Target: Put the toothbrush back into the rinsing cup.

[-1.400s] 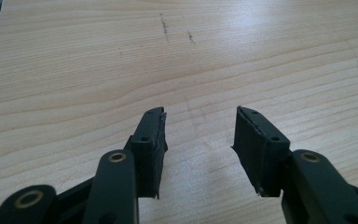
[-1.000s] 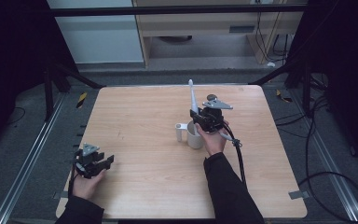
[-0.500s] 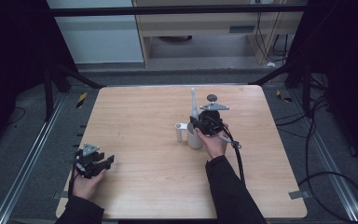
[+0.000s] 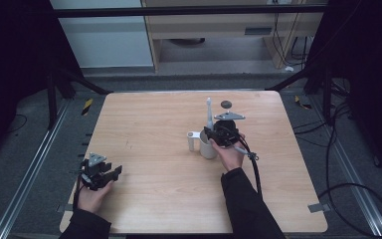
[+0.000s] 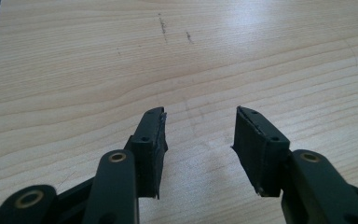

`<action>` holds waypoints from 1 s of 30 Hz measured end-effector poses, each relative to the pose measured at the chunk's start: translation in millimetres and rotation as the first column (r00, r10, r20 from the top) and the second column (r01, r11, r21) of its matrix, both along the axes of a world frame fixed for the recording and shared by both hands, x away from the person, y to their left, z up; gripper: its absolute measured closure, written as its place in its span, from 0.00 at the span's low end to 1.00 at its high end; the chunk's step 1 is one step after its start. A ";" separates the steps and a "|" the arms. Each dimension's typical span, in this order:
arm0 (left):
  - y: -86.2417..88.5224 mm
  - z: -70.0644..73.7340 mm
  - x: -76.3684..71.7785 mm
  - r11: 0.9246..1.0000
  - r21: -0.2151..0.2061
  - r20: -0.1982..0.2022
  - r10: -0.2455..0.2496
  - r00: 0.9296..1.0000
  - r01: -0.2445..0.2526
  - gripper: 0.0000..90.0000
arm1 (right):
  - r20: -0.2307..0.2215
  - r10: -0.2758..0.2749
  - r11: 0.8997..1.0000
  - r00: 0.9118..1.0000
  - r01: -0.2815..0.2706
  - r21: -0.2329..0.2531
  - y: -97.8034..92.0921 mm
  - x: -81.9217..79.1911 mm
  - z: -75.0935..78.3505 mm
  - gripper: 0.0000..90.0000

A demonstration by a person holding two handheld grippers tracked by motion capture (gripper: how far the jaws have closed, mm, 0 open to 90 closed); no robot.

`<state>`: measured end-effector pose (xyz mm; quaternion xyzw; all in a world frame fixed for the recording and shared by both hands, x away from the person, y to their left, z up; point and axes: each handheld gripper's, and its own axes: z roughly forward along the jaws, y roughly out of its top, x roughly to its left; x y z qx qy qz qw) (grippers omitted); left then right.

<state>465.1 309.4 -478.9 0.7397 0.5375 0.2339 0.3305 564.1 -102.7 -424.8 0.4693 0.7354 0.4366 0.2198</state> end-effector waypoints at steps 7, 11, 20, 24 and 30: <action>0.1 0.0 0.0 1.000 0.000 0.000 0.000 1.000 0.000 0.59 | 0.014 0.009 1.000 1.000 -0.009 0.008 -1.0 -3.8 4.7 0.72; 0.0 0.1 -0.2 1.000 0.000 0.002 0.000 1.000 0.000 0.59 | 0.035 0.024 1.000 0.999 -0.024 0.011 -2.3 -11.5 12.6 0.69; -0.1 0.2 -0.3 1.000 0.000 0.002 0.001 1.000 -0.001 0.59 | 0.108 0.051 0.998 0.993 -0.056 0.042 -13.5 -36.0 35.7 0.56; -0.2 0.0 -0.3 1.000 -0.002 0.001 -0.001 1.000 0.001 0.59 | 0.138 0.054 0.996 0.989 -0.064 0.068 -23.2 -49.0 41.8 0.45; -0.8 0.2 -0.8 1.000 -0.004 0.004 -0.008 1.000 0.008 0.58 | 0.108 0.062 0.995 0.992 -0.071 0.077 -44.3 -68.0 36.6 0.31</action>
